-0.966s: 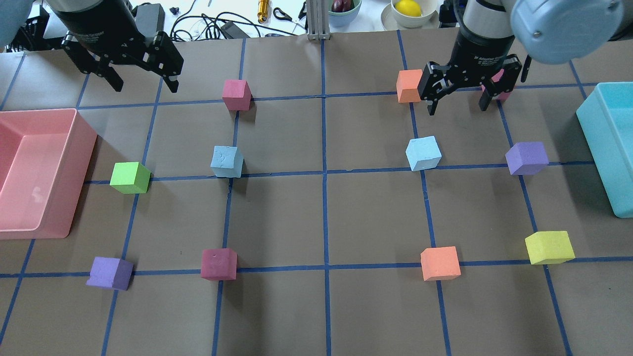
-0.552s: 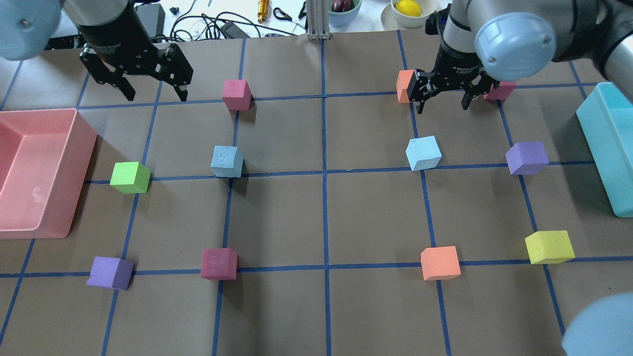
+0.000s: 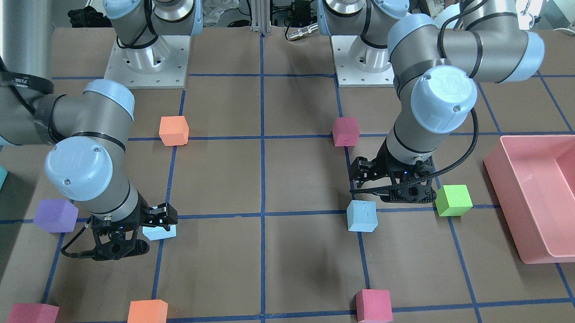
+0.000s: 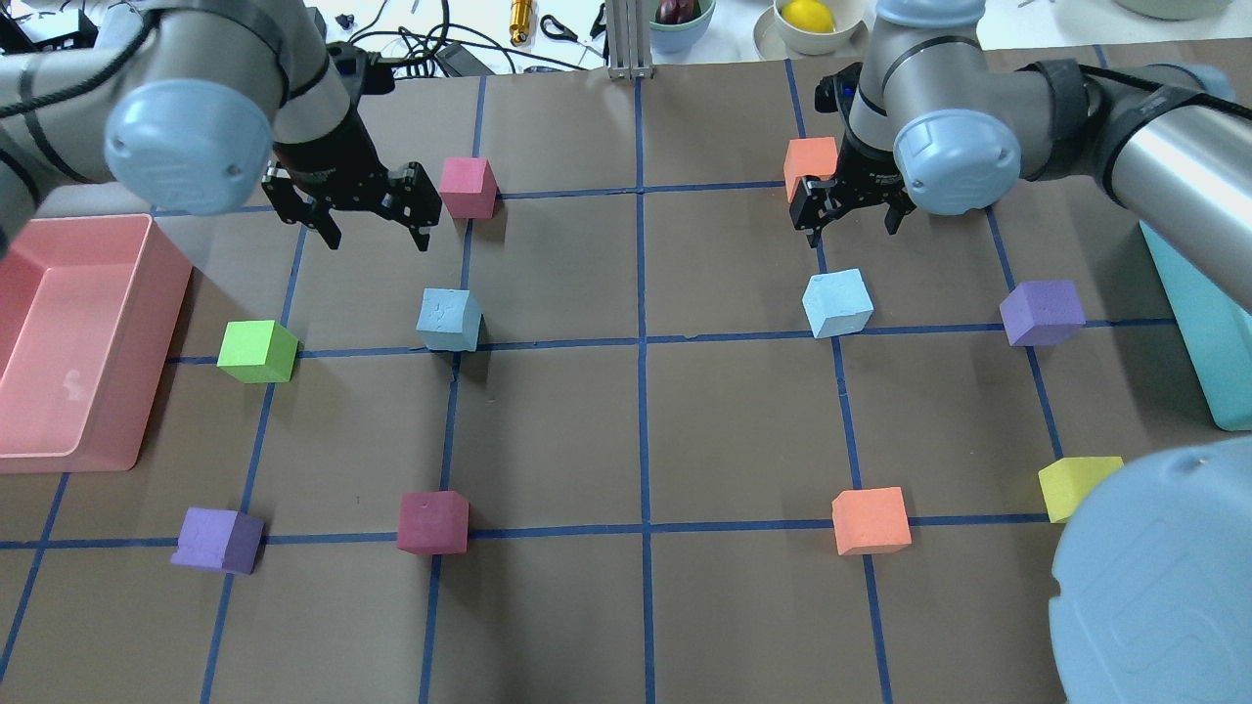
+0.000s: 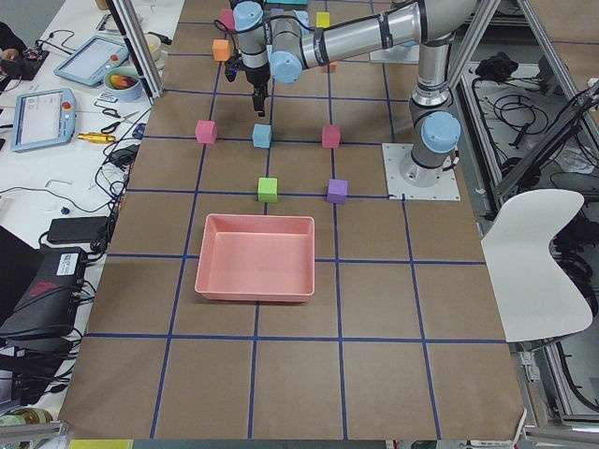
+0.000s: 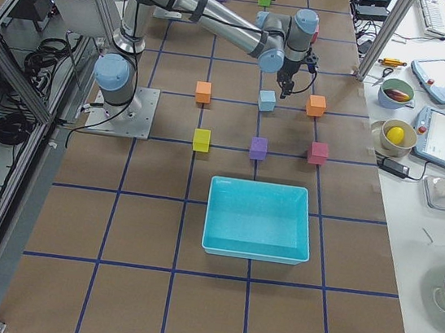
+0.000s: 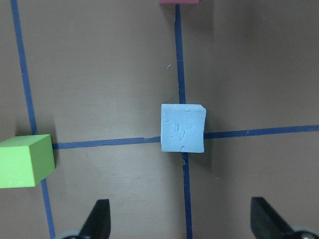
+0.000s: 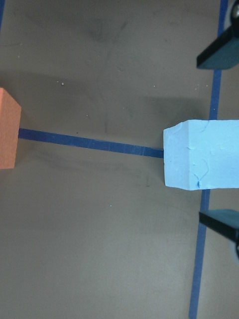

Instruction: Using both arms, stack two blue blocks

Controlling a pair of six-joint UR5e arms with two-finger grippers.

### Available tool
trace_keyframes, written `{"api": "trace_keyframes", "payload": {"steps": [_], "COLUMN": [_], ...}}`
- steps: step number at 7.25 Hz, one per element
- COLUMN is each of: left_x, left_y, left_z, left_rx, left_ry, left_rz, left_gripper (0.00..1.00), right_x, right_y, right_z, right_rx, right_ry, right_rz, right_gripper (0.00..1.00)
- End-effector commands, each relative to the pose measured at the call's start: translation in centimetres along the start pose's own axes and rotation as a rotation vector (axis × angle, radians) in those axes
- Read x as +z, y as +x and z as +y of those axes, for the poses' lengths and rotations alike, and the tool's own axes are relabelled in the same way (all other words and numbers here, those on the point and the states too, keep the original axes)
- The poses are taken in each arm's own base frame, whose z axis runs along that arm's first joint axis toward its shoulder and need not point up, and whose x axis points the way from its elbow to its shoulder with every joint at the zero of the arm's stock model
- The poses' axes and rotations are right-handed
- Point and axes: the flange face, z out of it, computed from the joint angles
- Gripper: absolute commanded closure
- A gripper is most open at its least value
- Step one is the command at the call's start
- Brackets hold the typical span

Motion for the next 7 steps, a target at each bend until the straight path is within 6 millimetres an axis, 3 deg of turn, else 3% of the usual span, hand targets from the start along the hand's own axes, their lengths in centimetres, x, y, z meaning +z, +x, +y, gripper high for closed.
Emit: {"api": "trace_keyframes", "payload": {"steps": [1,2,4,5,6,7], "left_x": [5.1,6.3,7.9,8.2,8.8,10.1], "left_y": [0.7,0.8,0.8,0.8,0.8,0.8], "left_z": [-0.2,-0.4,-0.8,-1.6,-2.5,-2.6], "left_rx": [0.017,0.016,0.018,0.022,0.053,0.051], "left_ry": [0.005,-0.018,-0.044,-0.012,0.035,0.014], "left_rz": [0.000,0.001,0.000,-0.001,-0.003,-0.003], "left_gripper": [0.00,0.00,0.00,0.00,0.00,0.00], "right_x": [3.7,5.0,5.6,5.5,5.5,5.1], "right_y": [-0.1,-0.3,-0.4,-0.4,-0.4,-0.3], "right_z": [1.8,2.7,2.9,2.9,2.8,2.5], "right_rx": [0.012,0.010,0.005,-0.002,-0.005,0.001], "right_ry": [-0.067,-0.097,-0.107,-0.104,-0.101,-0.092], "right_rz": [-0.021,-0.026,-0.031,-0.032,-0.032,-0.029], "right_gripper": [0.00,0.00,0.04,0.57,0.90,1.00]}}
